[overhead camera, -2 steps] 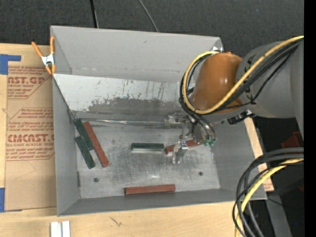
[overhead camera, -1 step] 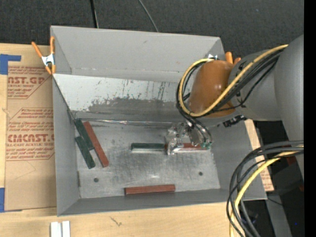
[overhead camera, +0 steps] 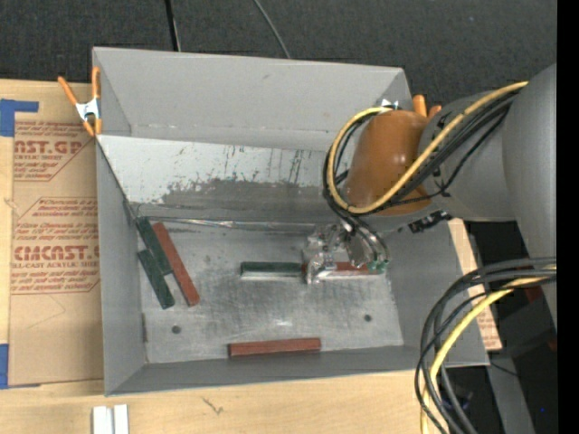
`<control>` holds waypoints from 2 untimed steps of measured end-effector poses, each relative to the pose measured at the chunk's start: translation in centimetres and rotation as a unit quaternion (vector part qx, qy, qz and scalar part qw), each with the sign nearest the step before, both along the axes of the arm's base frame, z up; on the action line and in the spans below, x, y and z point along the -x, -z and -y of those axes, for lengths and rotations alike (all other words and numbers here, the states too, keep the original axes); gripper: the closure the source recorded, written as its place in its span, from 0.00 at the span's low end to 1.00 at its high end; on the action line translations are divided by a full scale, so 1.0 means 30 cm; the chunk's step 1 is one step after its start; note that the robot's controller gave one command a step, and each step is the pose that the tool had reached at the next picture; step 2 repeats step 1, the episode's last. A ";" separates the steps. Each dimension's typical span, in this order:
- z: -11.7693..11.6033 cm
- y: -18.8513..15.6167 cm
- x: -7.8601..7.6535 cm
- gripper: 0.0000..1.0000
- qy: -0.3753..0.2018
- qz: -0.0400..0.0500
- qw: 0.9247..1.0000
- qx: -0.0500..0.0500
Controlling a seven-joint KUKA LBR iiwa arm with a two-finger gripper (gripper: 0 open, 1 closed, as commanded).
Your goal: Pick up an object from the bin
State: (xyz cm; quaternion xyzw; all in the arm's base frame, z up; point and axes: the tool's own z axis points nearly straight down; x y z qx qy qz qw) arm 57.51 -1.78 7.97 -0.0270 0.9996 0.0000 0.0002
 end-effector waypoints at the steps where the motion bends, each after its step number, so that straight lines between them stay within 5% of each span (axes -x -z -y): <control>1: -0.001 -0.589 0.013 1.00 -0.050 0.005 0.999 0.000; 2: -0.001 -0.589 0.013 1.00 -0.050 0.005 0.999 0.000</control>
Offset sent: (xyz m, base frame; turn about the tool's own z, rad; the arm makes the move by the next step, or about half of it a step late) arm 0.0000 0.0000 0.0000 0.0000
